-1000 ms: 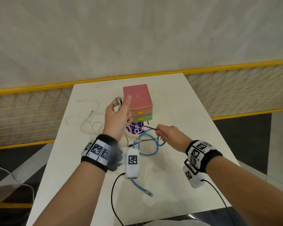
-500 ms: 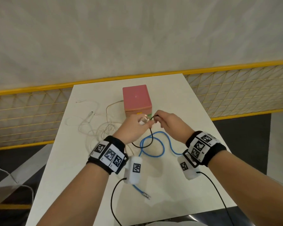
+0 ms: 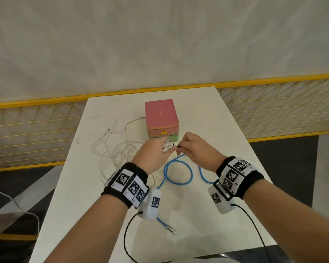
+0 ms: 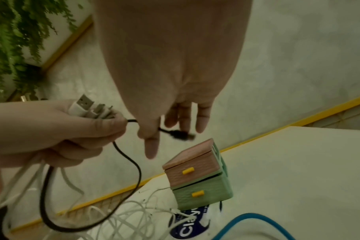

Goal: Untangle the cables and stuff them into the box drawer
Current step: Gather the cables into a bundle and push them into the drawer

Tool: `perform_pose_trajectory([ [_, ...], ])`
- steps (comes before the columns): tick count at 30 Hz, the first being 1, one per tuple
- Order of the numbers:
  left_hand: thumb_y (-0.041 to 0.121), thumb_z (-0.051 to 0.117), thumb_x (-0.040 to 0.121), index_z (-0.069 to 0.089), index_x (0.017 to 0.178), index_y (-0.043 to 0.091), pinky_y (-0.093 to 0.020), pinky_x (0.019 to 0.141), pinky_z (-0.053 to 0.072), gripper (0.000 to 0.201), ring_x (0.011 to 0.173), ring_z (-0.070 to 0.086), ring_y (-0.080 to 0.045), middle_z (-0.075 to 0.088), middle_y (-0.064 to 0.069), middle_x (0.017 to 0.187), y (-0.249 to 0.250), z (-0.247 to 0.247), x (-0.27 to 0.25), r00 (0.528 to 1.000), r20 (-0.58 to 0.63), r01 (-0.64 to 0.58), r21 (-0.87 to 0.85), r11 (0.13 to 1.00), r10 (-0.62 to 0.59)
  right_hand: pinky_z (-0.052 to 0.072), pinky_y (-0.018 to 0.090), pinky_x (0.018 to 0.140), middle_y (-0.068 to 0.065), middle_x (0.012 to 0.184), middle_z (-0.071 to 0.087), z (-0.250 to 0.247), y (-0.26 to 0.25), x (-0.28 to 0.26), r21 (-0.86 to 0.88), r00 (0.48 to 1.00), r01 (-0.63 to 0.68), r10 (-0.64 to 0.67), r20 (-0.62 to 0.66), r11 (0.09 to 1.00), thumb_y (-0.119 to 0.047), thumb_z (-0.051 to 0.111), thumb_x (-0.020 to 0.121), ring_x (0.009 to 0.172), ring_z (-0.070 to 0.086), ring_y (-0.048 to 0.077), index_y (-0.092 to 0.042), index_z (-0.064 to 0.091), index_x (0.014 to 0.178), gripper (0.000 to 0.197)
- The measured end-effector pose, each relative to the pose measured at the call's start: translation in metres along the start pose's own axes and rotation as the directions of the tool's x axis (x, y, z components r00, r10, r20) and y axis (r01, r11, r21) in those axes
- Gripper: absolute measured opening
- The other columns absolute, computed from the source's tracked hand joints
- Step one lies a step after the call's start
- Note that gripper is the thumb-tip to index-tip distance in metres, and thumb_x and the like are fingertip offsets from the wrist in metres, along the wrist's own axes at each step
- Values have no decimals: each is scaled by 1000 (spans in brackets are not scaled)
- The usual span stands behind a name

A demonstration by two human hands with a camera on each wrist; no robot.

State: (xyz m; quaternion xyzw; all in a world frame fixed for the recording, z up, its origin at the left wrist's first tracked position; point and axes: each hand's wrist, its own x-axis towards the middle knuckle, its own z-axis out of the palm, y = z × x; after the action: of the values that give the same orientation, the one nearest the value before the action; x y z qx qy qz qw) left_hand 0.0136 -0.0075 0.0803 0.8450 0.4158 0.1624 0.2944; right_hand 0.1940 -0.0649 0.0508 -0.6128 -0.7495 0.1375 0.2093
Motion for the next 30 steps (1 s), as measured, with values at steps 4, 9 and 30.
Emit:
perform_pose_trajectory([
  [4,36,62,91,60,87,5,-27,60,42,32,73,59,-23,64,-7,79,-19,-6,-1,998,-2,69,38,997,-69,46,37,79,7,95,58,-1,4,4,-141,927,-202,236,292,969,-31,46,97,90,56,25,-14,67,99,27],
  [9,32,61,92,56,97,16,-29,65,44,18,73,58,-22,54,7,69,-28,-17,-2,968,-168,179,-63,982,-187,43,23,78,7,104,66,-5,-14,38,143,972,-206,186,146,968,-9,49,95,91,63,23,-14,56,126,33],
  [30,40,61,91,59,88,19,-23,65,42,21,69,50,-16,57,-7,80,-25,41,10,982,-90,131,-309,942,-166,46,38,82,21,117,58,41,104,-74,-158,479,-854,868,132,495,-18,60,87,106,57,37,-2,45,114,35],
])
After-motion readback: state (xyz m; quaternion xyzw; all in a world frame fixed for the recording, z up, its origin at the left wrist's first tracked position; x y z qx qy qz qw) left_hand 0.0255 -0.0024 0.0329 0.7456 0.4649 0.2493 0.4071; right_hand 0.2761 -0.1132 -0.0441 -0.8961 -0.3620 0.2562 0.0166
